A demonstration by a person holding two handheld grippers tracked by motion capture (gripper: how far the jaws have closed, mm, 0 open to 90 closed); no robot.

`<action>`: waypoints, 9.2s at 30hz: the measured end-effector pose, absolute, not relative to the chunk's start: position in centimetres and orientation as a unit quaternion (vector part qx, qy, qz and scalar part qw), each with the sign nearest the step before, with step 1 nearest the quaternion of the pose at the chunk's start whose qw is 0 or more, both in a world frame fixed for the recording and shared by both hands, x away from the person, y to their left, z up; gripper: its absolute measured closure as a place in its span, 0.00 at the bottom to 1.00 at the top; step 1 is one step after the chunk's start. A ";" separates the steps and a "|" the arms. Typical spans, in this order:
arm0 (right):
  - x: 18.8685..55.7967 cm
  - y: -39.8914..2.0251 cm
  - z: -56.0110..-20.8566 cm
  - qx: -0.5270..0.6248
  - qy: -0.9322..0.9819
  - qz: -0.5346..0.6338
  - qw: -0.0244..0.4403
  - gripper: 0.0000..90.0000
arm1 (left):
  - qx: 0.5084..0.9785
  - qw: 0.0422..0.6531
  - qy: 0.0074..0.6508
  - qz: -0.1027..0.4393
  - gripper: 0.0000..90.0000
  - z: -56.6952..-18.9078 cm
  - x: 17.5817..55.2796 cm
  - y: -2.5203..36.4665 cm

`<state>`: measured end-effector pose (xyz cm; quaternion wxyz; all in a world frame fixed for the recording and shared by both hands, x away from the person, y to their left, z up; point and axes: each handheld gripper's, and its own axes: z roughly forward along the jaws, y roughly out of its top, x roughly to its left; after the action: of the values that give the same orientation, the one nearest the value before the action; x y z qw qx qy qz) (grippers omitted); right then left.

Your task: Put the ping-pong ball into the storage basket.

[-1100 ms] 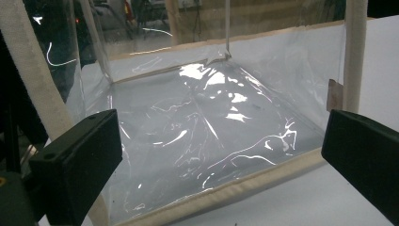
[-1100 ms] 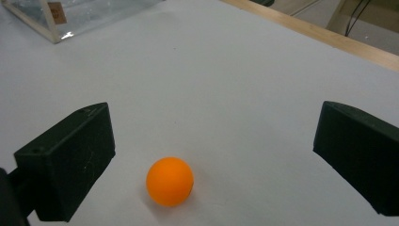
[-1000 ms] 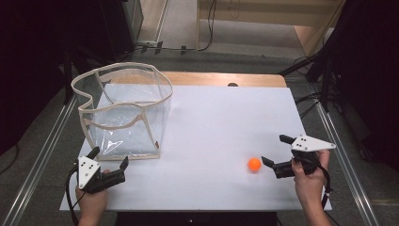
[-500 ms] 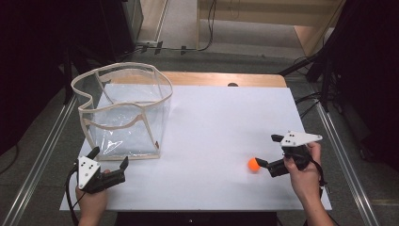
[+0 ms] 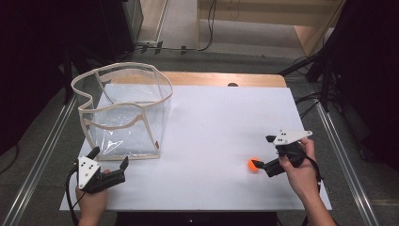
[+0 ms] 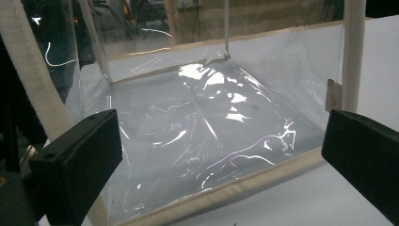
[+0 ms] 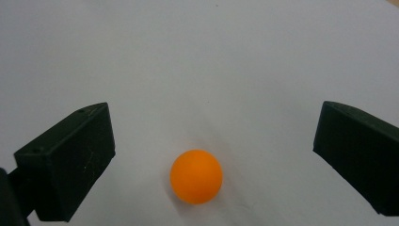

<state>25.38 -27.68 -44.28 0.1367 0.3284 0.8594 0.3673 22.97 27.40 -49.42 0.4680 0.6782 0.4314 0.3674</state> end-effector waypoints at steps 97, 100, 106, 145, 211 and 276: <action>27.2 -23.2 -47.9 0.312 0.940 0.118 0.071 0.53 | 0.678 0.468 0.431 0.367 0.00 -49.4 22.9 27.4; 27.3 -23.2 -47.8 0.312 0.940 0.117 0.073 0.53 | 0.679 0.467 0.430 0.368 0.00 -49.4 22.9 27.4; 27.5 -23.1 -47.9 0.320 0.937 0.120 0.071 0.53 | 0.679 0.467 0.430 0.368 0.00 -49.4 23.0 27.4; 29.0 -21.8 -46.2 0.318 0.937 0.132 0.054 0.54 | 0.678 0.468 0.431 0.368 0.00 -49.4 22.9 27.4; 32.6 -12.9 -43.1 0.235 0.960 0.145 0.038 0.53 | 0.678 0.470 0.429 0.367 0.00 -49.4 22.9 27.4; 34.6 -5.2 -40.9 0.177 0.972 0.156 0.021 0.54 | 0.679 0.473 0.428 0.365 0.00 -49.4 23.0 27.5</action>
<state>34.61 -5.24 -40.93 0.0214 0.1772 0.9715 0.1560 22.95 27.45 -49.36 0.4732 0.6785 0.4275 0.3645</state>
